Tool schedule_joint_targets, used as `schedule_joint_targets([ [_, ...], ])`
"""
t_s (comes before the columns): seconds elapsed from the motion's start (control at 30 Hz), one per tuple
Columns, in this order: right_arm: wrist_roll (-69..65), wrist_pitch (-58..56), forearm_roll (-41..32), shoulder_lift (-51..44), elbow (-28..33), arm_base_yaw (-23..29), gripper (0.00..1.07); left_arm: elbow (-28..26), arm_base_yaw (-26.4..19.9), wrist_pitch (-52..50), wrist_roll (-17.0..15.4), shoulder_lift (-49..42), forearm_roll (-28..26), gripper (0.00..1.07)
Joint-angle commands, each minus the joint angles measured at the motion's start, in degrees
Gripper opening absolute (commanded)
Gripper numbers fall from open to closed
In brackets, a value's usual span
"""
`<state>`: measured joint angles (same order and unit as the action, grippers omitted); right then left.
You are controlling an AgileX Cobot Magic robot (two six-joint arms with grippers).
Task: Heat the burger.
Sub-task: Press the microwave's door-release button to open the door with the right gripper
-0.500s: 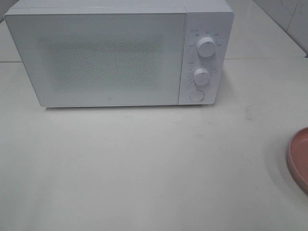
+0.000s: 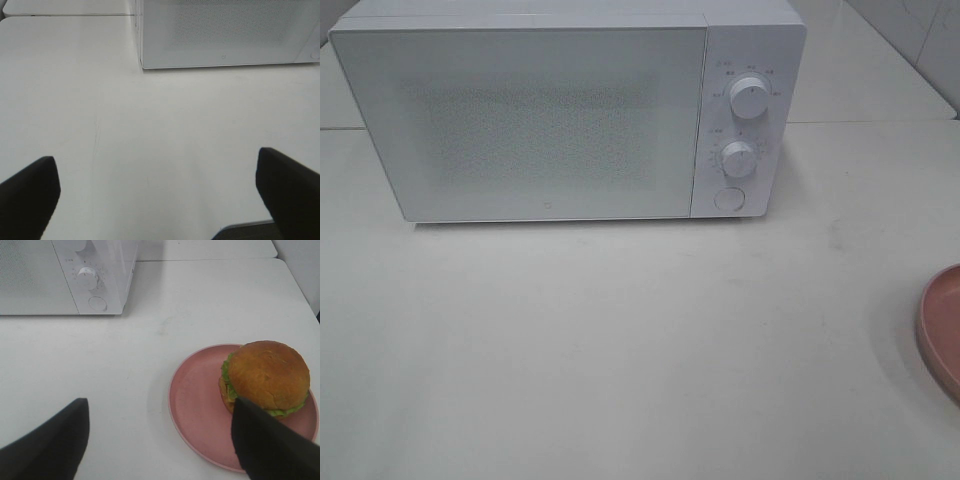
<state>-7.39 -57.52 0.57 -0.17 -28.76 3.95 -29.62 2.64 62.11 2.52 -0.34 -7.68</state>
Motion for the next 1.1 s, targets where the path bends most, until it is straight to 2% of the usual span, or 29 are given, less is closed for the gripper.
schedule_joint_targets([
  [0.03, 0.7, 1.3, -0.3, -0.9, -1.1, 0.2, 0.75, 0.1, -0.1, -0.8, -0.1, -0.6, -0.5, 1.0],
  [0.27, 0.7, 2.8, -0.3, 5.2, -2.4, 0.2, 0.75, 0.1, -0.1, -0.8, -0.1, -0.6, -0.5, 1.0],
  [1.1, 0.7, 23.1, -0.3, 28.5, -2.1, 0.2, 0.75, 0.1, -0.1, -0.8, -0.1, -0.6, -0.5, 1.0],
])
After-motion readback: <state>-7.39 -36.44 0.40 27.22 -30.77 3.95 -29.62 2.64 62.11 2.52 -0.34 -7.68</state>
